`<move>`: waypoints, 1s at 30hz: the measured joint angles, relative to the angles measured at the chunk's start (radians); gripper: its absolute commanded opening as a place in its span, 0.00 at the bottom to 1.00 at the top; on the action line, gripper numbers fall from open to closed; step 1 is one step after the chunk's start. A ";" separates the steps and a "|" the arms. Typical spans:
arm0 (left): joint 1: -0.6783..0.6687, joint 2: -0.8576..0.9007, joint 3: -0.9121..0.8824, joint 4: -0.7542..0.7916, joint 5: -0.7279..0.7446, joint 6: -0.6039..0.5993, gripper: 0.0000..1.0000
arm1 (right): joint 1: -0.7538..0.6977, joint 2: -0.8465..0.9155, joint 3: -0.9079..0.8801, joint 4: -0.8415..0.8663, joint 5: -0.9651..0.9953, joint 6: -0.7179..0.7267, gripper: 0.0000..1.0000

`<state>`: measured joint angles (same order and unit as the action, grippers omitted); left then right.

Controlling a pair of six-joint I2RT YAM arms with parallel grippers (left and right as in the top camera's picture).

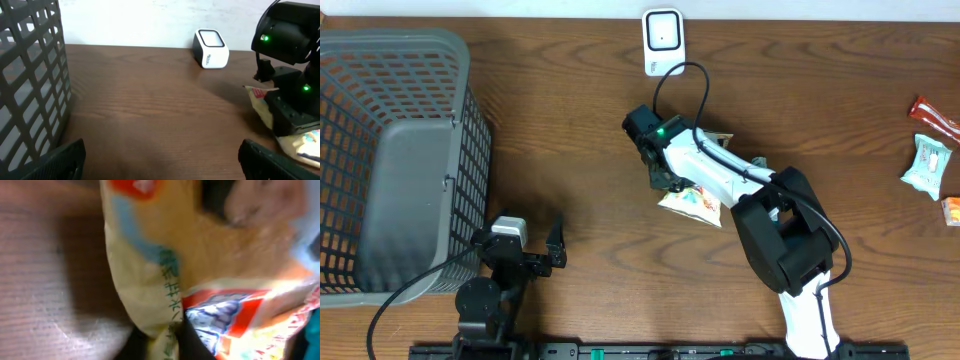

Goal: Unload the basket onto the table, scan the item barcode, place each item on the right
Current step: 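Close the right gripper on the yellow bag's edge and lift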

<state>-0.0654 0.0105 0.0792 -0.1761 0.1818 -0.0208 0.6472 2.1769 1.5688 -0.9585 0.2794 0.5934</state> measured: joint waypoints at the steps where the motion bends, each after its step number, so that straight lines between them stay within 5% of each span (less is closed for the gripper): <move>1: 0.000 0.000 0.000 0.000 0.000 0.000 0.98 | 0.000 0.000 0.001 -0.007 -0.003 -0.010 0.01; 8: 0.000 0.000 0.000 0.000 0.000 0.000 0.98 | -0.032 -0.011 0.016 -0.044 -0.153 -0.160 0.01; 18: 0.000 0.000 0.000 0.000 0.000 0.000 0.98 | -0.177 -0.124 -0.010 -0.111 -1.056 -0.523 0.01; 30: 0.000 0.000 0.000 0.000 0.000 0.000 0.98 | -0.309 -0.147 -0.089 -0.168 -1.636 -0.774 0.01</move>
<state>-0.0654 0.0105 0.0792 -0.1761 0.1818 -0.0212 0.3382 2.0296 1.4803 -1.1263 -1.3567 -0.1802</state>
